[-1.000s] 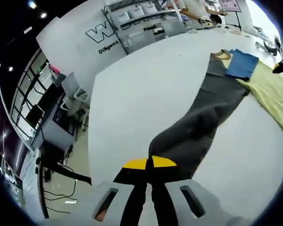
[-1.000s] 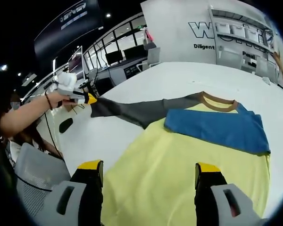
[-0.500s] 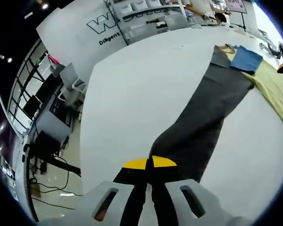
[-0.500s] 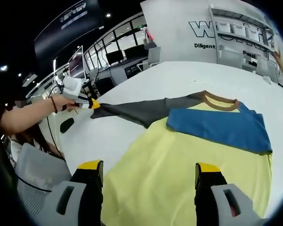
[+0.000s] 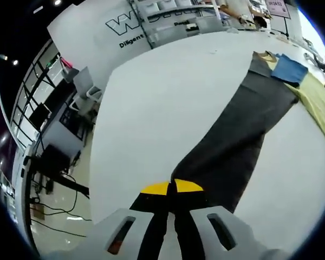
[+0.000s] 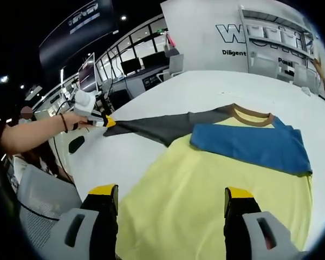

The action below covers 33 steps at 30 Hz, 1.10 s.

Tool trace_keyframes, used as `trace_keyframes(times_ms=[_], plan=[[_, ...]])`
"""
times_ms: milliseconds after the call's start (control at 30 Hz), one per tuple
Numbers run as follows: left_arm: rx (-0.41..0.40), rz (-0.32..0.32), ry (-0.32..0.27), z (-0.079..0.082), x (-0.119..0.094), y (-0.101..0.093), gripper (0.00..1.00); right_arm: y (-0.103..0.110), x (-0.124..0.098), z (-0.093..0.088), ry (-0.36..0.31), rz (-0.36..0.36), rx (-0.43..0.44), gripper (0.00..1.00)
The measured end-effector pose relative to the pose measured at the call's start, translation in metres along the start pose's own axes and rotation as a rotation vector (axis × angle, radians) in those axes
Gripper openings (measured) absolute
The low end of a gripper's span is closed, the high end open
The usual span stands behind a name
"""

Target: Fold the garment on the visible template until the final outline fits inside the template.

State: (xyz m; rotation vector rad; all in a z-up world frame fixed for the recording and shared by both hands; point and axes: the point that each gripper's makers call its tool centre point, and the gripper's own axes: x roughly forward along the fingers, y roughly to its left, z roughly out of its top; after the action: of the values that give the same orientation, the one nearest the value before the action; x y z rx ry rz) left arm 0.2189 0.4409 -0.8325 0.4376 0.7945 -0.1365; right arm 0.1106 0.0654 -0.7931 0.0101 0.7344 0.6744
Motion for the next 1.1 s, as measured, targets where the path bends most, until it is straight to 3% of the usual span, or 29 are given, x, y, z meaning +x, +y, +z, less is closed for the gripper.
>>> trace_keyframes(times_ms=[233,567,633,767,867,1100], plan=[[0.002,0.048,0.004,-0.001,-0.005,0.01,0.18,0.007,0.002,0.004,-0.018,0.023,-0.023,0.79],[-0.032,0.055,-0.044,-0.005,-0.032,0.012,0.19,0.007,0.001,0.003,-0.021,0.023,-0.016,0.79],[-0.034,0.043,-0.064,-0.002,-0.036,0.008,0.19,0.007,0.0,0.003,-0.02,0.025,-0.018,0.79],[0.044,0.034,-0.081,0.001,-0.041,0.0,0.2,0.009,0.0,0.006,-0.031,0.035,-0.018,0.79],[0.017,-0.01,-0.082,0.002,-0.043,-0.009,0.21,0.011,0.001,0.007,-0.03,0.04,-0.027,0.79],[0.064,-0.101,-0.075,0.0,-0.042,-0.03,0.23,0.012,-0.001,0.006,-0.029,0.044,-0.03,0.79]])
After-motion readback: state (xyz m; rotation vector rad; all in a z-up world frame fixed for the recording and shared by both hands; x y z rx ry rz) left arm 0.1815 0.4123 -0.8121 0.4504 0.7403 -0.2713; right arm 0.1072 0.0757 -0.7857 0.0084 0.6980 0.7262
